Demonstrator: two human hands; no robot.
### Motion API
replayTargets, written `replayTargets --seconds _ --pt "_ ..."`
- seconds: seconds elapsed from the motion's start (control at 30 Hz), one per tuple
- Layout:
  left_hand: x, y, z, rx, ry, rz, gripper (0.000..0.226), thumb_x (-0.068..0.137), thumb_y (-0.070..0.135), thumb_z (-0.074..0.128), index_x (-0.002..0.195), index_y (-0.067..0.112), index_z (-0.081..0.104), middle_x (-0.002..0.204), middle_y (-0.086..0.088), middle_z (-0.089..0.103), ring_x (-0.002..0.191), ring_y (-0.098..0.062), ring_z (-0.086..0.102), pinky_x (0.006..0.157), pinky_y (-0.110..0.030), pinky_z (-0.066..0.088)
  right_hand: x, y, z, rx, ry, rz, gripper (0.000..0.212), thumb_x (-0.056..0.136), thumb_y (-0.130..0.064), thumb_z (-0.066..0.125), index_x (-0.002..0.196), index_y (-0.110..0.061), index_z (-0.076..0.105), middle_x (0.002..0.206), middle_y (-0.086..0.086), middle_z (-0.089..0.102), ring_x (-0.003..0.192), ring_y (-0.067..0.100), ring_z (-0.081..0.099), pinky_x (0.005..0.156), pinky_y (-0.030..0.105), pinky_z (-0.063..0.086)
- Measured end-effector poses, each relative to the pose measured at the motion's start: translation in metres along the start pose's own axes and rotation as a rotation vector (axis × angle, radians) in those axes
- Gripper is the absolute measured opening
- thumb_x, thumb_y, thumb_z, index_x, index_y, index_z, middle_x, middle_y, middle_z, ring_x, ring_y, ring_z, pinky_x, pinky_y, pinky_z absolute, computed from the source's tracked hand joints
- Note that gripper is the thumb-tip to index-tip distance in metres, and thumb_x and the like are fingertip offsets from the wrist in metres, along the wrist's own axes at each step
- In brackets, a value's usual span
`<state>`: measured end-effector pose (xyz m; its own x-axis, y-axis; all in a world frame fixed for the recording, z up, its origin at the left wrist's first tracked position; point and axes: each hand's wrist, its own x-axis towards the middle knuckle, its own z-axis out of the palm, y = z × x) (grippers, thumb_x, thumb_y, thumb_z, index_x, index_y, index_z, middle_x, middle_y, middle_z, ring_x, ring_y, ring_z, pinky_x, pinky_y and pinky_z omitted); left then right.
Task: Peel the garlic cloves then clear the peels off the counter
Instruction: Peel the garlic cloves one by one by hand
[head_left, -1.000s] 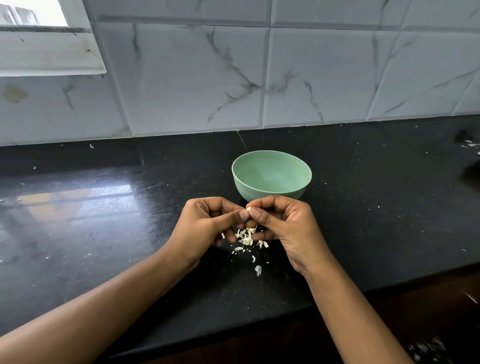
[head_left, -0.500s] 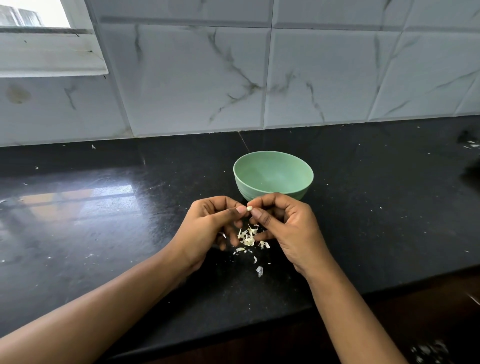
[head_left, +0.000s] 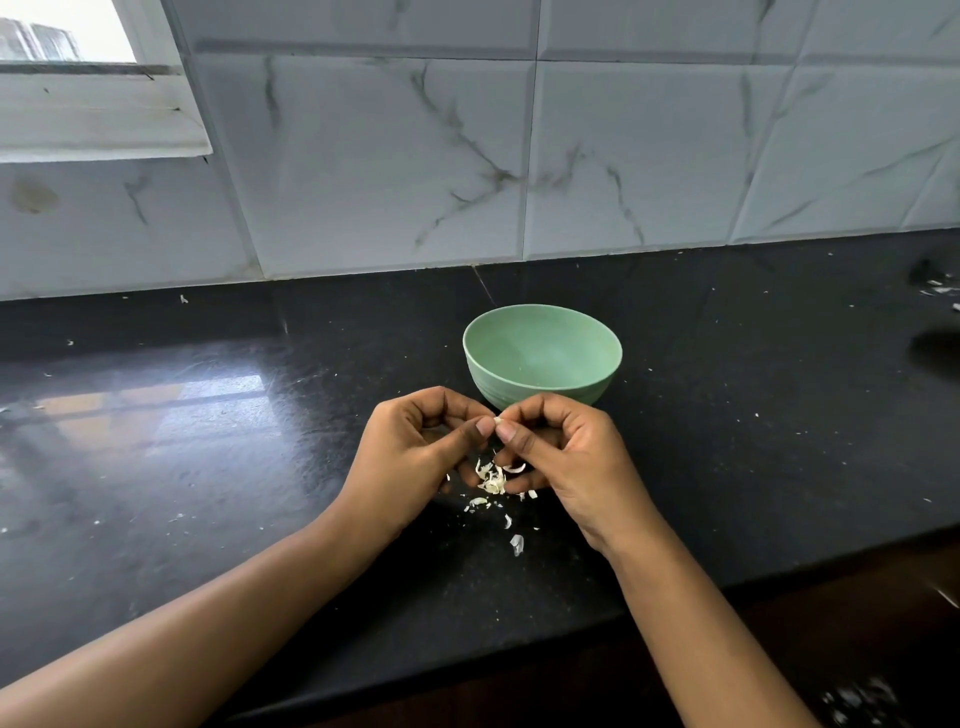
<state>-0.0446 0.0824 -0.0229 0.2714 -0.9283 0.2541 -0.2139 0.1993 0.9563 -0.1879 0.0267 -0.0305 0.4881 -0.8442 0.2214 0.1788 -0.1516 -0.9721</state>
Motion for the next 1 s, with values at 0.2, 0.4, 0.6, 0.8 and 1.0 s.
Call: replayTargets --seconds 0.2,0.4,0.6,0.8,1.0 --pt "0.0 0.001 0.002 -0.03 0.019 -0.024 0.008 0.085 0.014 0.069 0.079 0.007 0.068 0.066 -0.017 0.067 0.048 -0.021 0.058 0.052 -0.036 0.044 0.001 0.005 0.001 -0.162 0.06 -0.114 0.014 0.086 -0.001 0.064 0.082 -0.014 0.065 0.073 0.0 0.065 0.063 0.009 0.061 0.051 0.028 0.056" --pt "0.001 0.005 0.002 -0.179 -0.032 -0.206 0.014 0.082 0.008 0.064 0.068 0.011 0.063 0.055 -0.002 0.055 0.037 -0.014 0.05 0.039 -0.018 0.034 0.0 0.006 0.0 -0.419 0.066 -0.352 0.005 0.087 -0.004 0.064 0.087 -0.009 0.066 0.082 -0.002 0.057 0.069 0.015 0.059 0.049 0.032 0.057" --pt "0.006 0.011 -0.008 -0.377 -0.255 -0.442 0.013 0.067 0.016 0.061 0.055 0.018 0.066 0.052 0.003 0.047 0.035 -0.006 0.046 0.033 -0.013 0.034 0.002 0.007 -0.003 -0.455 0.036 -0.475 0.002 0.087 -0.023 0.063 0.087 -0.021 0.064 0.085 -0.01 0.058 0.074 0.019 0.061 0.056 0.043 0.054" --pt "0.009 0.01 -0.011 -0.451 -0.33 -0.487 0.013 0.069 0.013 0.063 0.057 0.019 0.065 0.054 0.004 0.045 0.036 -0.006 0.047 0.032 -0.015 0.035 0.0 0.004 -0.002 -0.52 0.1 -0.603 0.001 0.086 -0.017 0.066 0.085 -0.017 0.066 0.085 -0.009 0.059 0.079 0.01 0.061 0.059 0.028 0.051" --pt "0.009 0.008 -0.011 -0.395 -0.262 -0.417 0.009 0.079 0.019 0.05 0.072 0.013 0.047 0.061 -0.003 0.048 0.037 -0.015 0.049 0.03 -0.015 0.03 0.003 0.007 -0.004 -0.368 0.176 -0.484 0.006 0.085 -0.018 0.066 0.084 -0.024 0.065 0.082 -0.014 0.058 0.073 0.012 0.06 0.05 0.034 0.055"
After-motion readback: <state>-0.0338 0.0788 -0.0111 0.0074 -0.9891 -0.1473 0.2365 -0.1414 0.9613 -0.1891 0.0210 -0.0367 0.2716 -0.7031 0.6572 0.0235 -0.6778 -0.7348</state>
